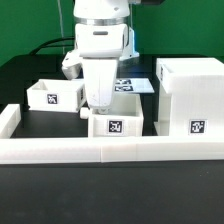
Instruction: Assemble drawer
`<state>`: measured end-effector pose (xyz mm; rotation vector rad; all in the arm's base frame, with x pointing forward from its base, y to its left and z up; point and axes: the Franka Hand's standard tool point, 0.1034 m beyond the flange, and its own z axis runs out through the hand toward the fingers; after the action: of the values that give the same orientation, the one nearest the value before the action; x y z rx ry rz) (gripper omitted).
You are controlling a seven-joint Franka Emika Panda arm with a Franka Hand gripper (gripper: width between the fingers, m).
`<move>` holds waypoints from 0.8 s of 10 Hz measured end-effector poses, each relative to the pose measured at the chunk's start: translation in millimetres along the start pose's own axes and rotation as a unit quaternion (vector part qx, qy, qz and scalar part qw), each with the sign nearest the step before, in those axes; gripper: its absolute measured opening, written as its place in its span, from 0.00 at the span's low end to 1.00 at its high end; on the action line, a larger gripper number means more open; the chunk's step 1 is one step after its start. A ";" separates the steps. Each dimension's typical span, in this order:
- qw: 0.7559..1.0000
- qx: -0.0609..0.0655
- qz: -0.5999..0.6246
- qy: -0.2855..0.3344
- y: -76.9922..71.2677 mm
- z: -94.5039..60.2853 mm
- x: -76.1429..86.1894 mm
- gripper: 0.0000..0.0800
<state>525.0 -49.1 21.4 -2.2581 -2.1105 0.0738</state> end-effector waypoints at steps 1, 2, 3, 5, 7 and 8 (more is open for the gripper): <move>1.000 0.000 0.000 0.000 -0.2 0.4 -0.1 0.05; 1.000 -0.005 -0.001 0.000 1.4 0.8 0.0 0.05; 1.000 -0.015 -0.001 0.001 4.5 1.4 0.8 0.05; 1.000 -0.020 -0.008 0.003 8.7 -1.1 9.2 0.05; 1.000 -0.025 -0.010 0.005 10.5 -0.8 15.4 0.05; 1.000 -0.025 -0.006 0.006 10.2 -0.5 17.5 0.05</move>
Offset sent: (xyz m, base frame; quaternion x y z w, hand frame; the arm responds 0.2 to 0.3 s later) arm 0.0105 0.0184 0.0041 0.0034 0.0089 -0.0184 0.9998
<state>536.4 -32.3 21.1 -2.2671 -2.1424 0.0074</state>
